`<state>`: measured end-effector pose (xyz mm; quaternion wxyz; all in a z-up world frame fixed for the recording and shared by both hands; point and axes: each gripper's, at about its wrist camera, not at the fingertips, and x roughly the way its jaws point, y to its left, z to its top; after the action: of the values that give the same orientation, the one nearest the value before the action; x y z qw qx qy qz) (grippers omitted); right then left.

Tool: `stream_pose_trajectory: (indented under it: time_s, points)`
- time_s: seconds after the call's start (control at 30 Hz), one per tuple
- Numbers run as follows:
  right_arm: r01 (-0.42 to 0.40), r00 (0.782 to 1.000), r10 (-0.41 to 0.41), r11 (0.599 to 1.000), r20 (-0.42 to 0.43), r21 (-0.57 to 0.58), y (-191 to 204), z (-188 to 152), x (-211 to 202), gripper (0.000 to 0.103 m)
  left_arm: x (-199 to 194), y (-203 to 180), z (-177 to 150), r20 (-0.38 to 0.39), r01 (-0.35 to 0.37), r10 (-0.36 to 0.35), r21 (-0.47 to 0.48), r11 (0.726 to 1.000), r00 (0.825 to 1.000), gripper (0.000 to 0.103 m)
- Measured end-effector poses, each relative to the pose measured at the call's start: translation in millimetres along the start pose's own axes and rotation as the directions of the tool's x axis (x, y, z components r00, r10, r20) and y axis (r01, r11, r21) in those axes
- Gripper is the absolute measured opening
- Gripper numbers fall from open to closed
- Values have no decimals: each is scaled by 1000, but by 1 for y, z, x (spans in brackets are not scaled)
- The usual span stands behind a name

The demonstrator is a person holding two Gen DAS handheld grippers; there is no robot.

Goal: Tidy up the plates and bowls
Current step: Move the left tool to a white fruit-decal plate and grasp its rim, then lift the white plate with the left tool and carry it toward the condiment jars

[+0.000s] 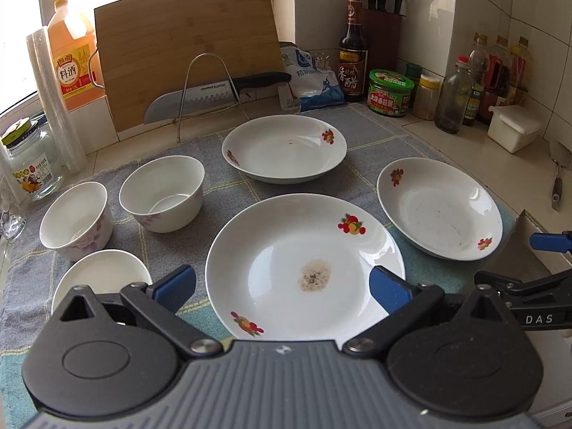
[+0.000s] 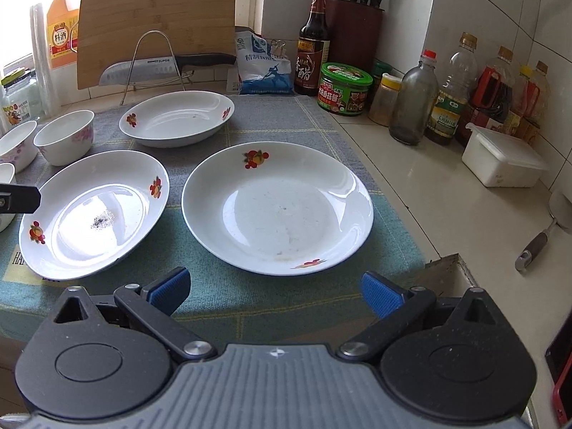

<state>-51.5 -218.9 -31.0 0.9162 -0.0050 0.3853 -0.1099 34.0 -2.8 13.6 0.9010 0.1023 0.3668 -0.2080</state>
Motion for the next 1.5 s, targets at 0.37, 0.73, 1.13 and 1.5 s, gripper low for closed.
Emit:
stream_pose_trajectory:
  time_s: [0.37, 0.73, 1.13, 1.5]
  points:
    - [-110, 993, 109, 993, -34, -30, -32, -4, 53, 103, 26, -31, 37, -7, 42, -41, 72, 997, 999, 102]
    - [-186, 982, 181, 975, -51, -123, -49, 0, 77, 103, 73, -75, 74, -94, 165, -149, 197, 966, 984, 102]
    - [-279, 960, 275, 940, -49, -197, -58, 5, 88, 103, 154, -116, 107, -252, 343, -282, 241, 908, 926, 102]
    - [-289, 957, 283, 935, -58, -205, -59, 6, 90, 103, 205, -123, 110, -402, 461, -374, 145, 875, 836, 102]
